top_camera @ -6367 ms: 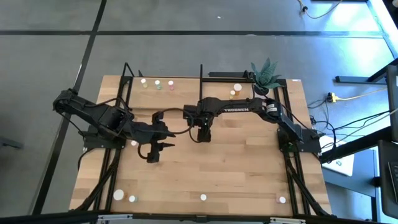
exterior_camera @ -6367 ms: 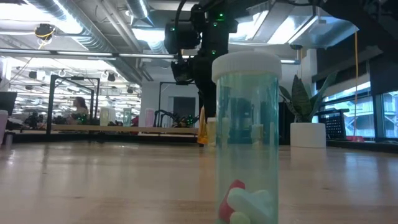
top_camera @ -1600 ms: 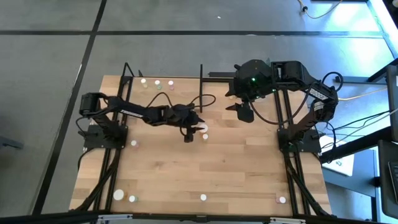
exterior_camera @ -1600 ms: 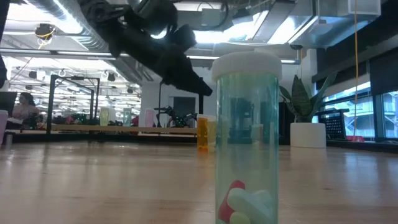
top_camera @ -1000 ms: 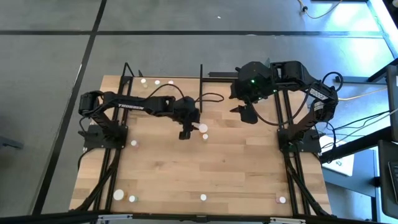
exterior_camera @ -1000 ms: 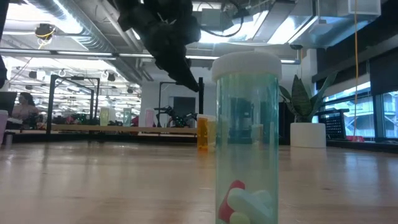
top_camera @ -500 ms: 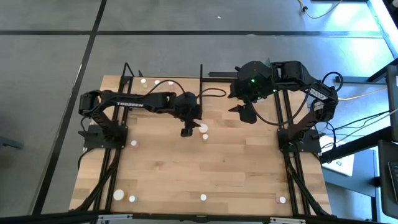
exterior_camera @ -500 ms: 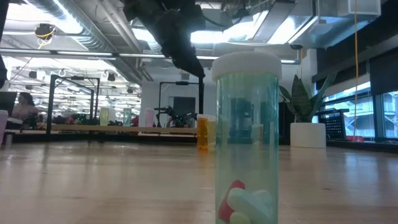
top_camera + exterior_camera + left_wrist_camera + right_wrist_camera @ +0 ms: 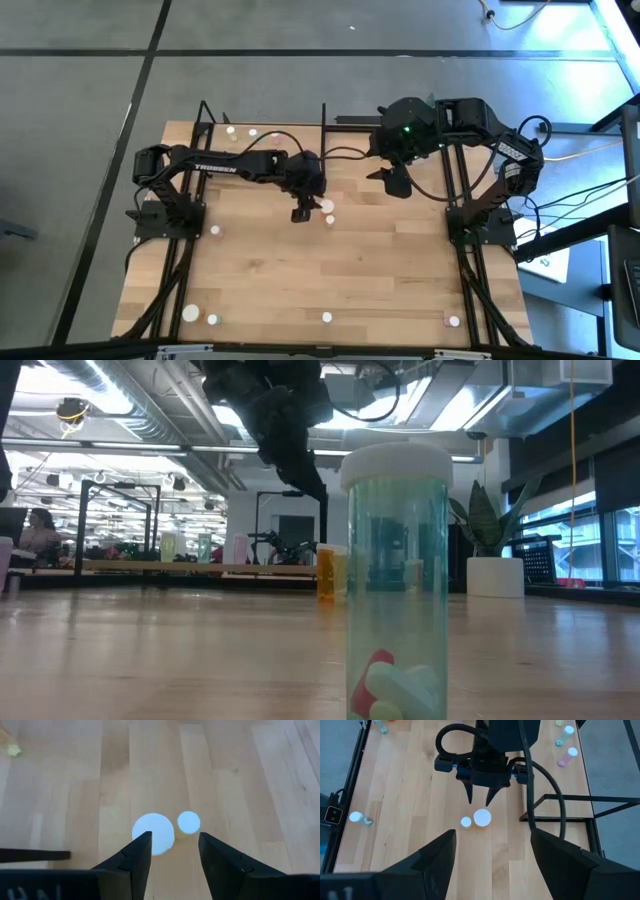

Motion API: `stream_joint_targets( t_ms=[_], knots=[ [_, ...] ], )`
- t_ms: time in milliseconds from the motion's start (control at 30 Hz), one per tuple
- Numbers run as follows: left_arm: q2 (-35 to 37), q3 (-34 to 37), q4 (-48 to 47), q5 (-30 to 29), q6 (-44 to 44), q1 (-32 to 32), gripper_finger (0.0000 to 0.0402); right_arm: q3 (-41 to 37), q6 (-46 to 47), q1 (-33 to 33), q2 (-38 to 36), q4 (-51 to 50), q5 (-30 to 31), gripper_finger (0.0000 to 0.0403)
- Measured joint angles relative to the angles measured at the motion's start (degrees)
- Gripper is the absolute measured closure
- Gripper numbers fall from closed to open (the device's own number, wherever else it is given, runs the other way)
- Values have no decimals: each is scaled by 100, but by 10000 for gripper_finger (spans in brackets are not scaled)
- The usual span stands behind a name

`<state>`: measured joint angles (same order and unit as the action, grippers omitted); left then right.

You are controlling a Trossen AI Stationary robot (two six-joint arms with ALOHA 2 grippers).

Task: Pick and place medicine bottles onto shelf by color
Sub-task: Put the middle orange pill bottle on the shelf

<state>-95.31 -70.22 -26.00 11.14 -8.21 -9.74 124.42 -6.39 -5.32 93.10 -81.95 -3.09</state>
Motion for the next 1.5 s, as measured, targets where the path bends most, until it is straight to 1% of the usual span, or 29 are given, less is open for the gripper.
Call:
stream_joint_targets(
  t_ms=[100,333,467,533,700,833,1200,1333,1433,1500],
  knots=[
    [0,-1,-12,-4,-1,0,221,0,-3,0,-2,0,0,144],
    [0,-36,-45,-94,0,-39,152,0,-5,0,0,5,0,144],
    [-106,-293,-236,-101,-4,-52,115,0,-5,-1,0,73,0,144],
    [-248,-498,-603,-104,-76,-50,102,0,-7,-1,-1,133,0,144],
    [-690,-1028,-1107,-103,-288,-48,85,0,-6,0,-2,184,0,144],
    [-880,-1229,-1144,-98,-356,-42,80,0,-5,0,0,204,0,144],
    [-1145,-1240,-1157,-114,-439,44,76,0,-5,0,0,350,0,144],
    [-1189,-1239,-1084,-118,-443,38,49,0,-5,-1,0,436,0,144],
    [-1189,-1239,-1084,-256,-443,33,18,0,-5,0,0,470,0,144],
    [-1189,-1239,-1087,-364,-447,25,6,0,-5,-2,-2,470,0,144]
  ],
)
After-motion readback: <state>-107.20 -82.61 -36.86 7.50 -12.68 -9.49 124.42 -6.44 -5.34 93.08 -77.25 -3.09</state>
